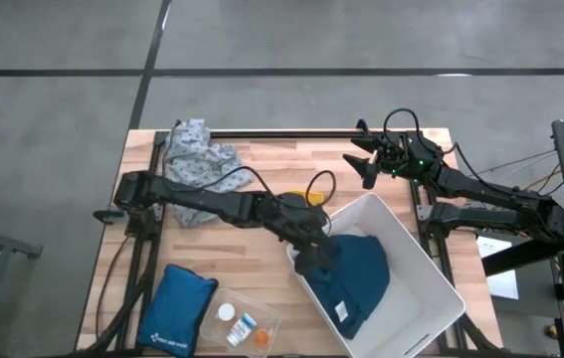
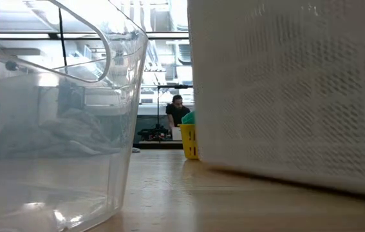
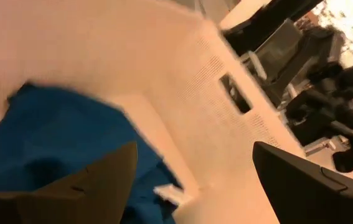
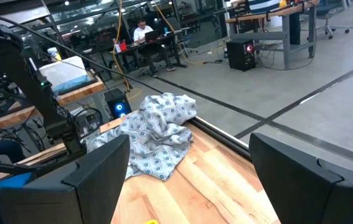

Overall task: Pick & place medical supplies in basket/bin
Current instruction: Put the gray patient gown into the white bin

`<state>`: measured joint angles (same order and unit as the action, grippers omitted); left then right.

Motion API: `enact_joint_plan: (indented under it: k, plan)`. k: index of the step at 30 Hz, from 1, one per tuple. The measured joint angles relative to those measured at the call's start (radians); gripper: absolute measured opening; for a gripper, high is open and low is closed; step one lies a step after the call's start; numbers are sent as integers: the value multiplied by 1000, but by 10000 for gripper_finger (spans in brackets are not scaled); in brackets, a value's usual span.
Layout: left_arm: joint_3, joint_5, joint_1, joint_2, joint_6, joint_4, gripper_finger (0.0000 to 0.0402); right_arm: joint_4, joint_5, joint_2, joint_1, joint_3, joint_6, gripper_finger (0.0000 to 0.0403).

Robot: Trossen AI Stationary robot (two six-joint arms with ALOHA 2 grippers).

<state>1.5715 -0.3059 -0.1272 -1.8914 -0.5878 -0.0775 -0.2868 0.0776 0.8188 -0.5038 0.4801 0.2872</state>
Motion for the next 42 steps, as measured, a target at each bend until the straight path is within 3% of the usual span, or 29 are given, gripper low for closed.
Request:
enact_joint_plan:
  k: [4,14,21,29,36,42]
  plan:
    - [4,57,7,72,16,-26,326,0,0,1,0,0,0,325]
    - [5,308,19,289,20,-302,326,0,0,1,0,0,0,325]
    - [5,495,29,439,-2,-564,326,0,0,1,0,0,0,325]
    - [4,656,65,516,-174,-926,326,0,0,2,0,0,0,325]
    - [4,736,149,548,-326,-1194,326,0,0,2,0,0,0,325]
    - [4,744,255,565,-318,-1286,326,0,0,2,0,0,0,325]
